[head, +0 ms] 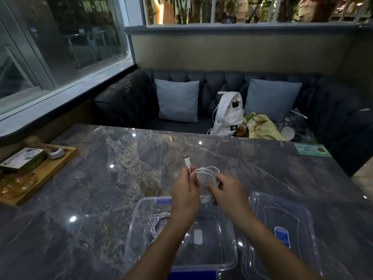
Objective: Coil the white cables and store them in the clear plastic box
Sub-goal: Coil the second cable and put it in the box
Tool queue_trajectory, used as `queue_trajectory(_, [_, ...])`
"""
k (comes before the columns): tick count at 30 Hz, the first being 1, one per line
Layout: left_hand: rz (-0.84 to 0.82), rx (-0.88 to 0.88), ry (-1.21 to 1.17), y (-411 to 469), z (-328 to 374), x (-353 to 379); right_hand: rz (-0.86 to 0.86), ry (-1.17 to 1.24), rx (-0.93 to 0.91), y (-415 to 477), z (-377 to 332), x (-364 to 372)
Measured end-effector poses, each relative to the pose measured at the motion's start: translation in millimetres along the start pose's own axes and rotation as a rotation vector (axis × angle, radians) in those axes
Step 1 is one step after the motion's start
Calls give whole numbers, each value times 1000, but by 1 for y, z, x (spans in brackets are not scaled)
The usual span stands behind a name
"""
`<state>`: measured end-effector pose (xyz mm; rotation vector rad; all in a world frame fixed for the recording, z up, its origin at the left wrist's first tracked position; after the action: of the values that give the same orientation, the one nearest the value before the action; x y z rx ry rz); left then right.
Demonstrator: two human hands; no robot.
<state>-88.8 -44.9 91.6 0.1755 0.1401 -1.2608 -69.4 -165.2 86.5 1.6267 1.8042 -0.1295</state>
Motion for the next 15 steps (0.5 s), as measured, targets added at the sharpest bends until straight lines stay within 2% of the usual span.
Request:
queue_trajectory(3, [29, 123, 162, 3, 3, 5, -119, 129, 89, 5, 4, 1])
queue_trajectory(5, [2, 120, 205, 9, 0, 7, -188, 185, 123, 8, 6, -2])
queue_trajectory(8, [-150, -4, 113, 17, -7, 10, -247, 292, 114, 10, 6, -11])
queue_trajectory(12, [-330, -132, -113, 23, -10, 16, -223, 392, 84, 16, 9, -22])
queue_trajectory(15, [-313, -143, -177, 28, -8, 17, -118, 462, 29, 18, 7, -23])
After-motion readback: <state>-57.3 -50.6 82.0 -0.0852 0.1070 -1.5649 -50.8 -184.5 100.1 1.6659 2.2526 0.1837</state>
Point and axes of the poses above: each hand's wrist, its own y-axis towards the middle knuckle, its own x-axis out of the palm, z = x × y, the point moved 4 cm from there along y, towards the middle knuckle, and after that the axes turned 15 degrees about -x, right-handed, at the moved point
